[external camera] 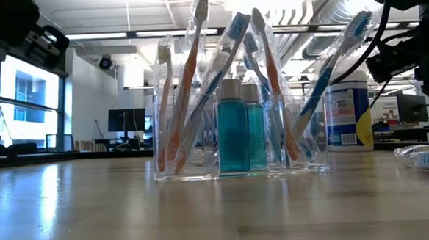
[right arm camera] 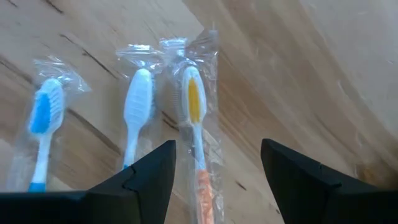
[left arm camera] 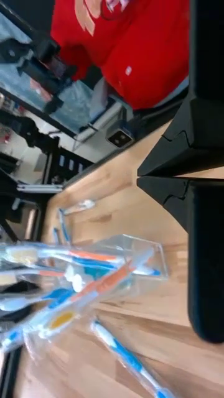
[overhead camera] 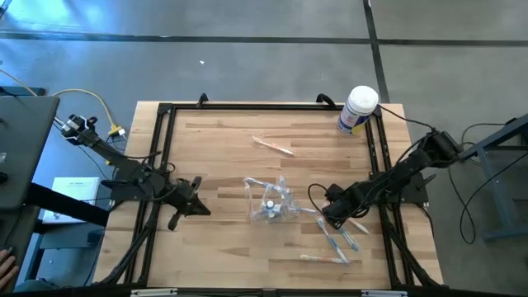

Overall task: Pick & Place toothbrushing station
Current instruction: Put the orange toothbrush into the transparent organizer

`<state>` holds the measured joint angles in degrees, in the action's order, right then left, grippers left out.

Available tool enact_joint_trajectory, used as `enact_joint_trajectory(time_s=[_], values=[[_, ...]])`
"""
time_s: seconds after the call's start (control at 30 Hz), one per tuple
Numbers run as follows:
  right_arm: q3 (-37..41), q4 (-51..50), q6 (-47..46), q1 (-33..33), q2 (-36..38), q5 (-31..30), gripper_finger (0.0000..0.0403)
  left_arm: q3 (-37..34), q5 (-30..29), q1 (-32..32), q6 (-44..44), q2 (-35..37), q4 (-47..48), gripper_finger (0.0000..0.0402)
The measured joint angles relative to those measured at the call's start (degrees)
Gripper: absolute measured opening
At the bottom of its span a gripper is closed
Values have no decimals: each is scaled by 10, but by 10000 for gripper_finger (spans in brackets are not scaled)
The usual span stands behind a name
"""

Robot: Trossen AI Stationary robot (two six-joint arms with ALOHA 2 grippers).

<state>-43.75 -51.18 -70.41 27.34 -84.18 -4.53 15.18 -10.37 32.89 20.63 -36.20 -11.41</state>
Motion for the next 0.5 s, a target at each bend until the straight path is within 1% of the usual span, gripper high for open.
enact_joint_trajectory(time_s=[0.13, 0.33, 0.43, 0.5], values=[[0, 4, 0, 0, -19, 0, 228, 0, 6, -16, 0, -4, -36, 3], [-1, 6, 16, 0, -56, -4, 225, 0, -7, -25, 1, -3, -47, 3], [-2, 6, 17, 0, -61, -1, 204, 0, -21, -25, 7, -3, -47, 3], [-2, 9, 17, 0, -62, 0, 176, 0, -32, -24, 7, -3, -47, 3]])
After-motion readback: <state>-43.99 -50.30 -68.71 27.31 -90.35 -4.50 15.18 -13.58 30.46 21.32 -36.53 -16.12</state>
